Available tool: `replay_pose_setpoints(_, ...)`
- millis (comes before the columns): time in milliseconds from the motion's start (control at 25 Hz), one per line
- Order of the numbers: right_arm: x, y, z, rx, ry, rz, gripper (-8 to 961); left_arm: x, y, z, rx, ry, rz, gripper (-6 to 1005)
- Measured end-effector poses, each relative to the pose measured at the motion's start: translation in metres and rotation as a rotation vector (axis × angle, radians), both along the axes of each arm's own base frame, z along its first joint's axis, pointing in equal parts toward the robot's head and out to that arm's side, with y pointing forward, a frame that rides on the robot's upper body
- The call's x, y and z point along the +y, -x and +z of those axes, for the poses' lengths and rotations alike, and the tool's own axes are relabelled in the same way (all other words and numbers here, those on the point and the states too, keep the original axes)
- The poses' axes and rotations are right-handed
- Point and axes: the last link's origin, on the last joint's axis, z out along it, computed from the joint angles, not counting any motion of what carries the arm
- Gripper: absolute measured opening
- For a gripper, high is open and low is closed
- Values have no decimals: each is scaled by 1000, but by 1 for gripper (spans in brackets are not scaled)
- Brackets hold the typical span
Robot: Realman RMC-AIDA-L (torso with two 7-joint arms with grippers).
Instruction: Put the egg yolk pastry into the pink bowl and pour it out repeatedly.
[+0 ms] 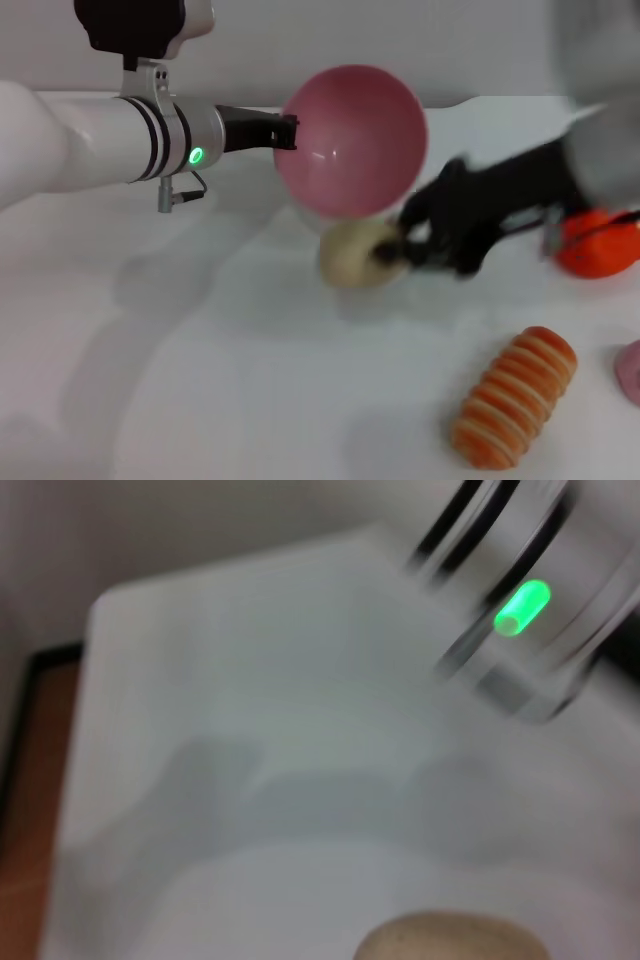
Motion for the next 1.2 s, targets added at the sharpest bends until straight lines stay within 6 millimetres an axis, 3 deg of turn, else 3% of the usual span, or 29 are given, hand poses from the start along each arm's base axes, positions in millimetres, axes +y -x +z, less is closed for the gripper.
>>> replay_pose_setpoints(200,13,-1,46,103,-224,26,197,-4,-3,-3,7,57,0,41)
replay_pose_setpoints(280,17,-4,49,121,-247,23,189,-7,-6,-5,16,101,1,41)
replay_pose_setpoints(800,45,-23,16,142,-305,-49,131,-16,-15,-5,175,331,3,41)
replay_pose_setpoints(880,47,-23,14,145,-314,-52,353,-16,-16,-5,194,342,0,41)
replay_pose_setpoints(1120,50,-25,20,174,-351,-69,560,-14,-19,-3,196,332,-10,41)
replay_pose_setpoints(1200,50,-28,30,240,-394,-89,561,-11,-22,-3,190,298,-31,41)
